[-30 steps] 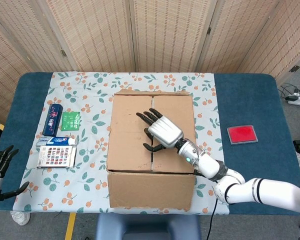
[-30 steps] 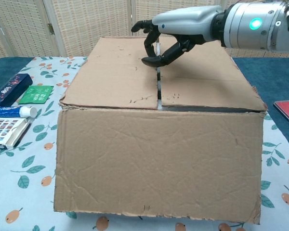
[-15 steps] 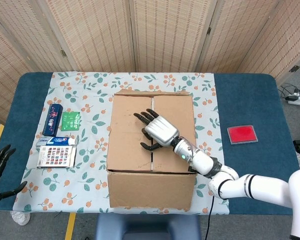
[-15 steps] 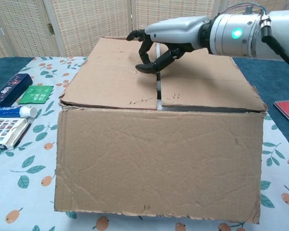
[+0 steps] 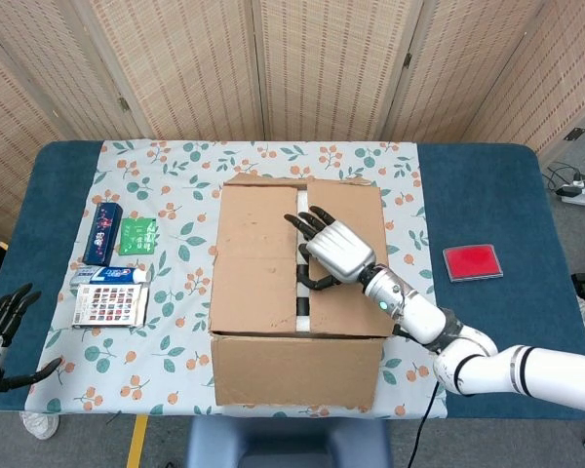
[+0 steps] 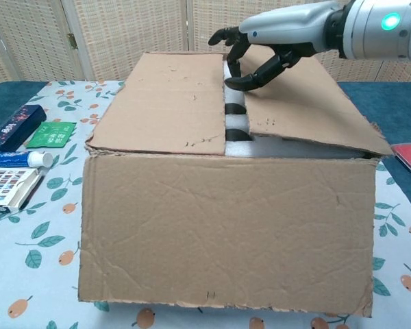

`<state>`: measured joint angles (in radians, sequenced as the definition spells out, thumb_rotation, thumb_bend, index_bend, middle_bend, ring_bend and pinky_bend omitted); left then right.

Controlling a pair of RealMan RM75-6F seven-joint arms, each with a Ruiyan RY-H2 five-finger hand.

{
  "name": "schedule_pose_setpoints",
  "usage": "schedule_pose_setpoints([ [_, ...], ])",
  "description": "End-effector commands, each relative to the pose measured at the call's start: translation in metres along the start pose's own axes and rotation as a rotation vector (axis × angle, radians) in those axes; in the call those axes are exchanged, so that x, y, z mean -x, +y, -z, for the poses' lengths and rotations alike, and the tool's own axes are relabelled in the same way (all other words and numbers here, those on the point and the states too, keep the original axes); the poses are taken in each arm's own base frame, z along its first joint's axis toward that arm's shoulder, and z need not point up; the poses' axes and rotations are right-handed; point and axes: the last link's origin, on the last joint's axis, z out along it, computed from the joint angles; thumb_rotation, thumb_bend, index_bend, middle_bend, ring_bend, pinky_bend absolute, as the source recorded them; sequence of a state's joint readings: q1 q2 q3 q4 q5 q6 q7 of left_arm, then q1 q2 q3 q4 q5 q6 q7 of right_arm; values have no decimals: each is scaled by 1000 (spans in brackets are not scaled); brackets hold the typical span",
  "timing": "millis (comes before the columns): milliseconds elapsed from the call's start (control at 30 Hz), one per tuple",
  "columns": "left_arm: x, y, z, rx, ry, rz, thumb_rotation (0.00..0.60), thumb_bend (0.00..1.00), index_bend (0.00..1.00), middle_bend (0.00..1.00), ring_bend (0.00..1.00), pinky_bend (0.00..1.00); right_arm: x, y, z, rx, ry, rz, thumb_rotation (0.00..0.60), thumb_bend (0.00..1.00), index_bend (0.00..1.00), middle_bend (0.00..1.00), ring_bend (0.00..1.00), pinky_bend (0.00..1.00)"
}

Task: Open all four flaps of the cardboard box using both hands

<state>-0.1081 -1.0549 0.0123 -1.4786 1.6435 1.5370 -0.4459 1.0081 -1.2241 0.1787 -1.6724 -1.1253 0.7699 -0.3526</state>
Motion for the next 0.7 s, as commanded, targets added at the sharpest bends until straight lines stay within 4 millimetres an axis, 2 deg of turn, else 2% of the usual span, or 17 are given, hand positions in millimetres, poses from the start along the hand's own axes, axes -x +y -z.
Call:
schedule_pose_setpoints([
  [33,1,0,0,1,1,-2,600,246,19,0,0,0,-5,4,7,16,13,0,223,487,536,0,0,0],
  [333,3,3,-1,20,-18,15,600,245,19,0,0,0,-26,16,33,49,86,-15,223,487,536,0,0,0],
  [700,11,6,-5,40,-48,18,600,245,19,0,0,0,-53,32,79,107,171,-33,224,487,536,0,0,0],
])
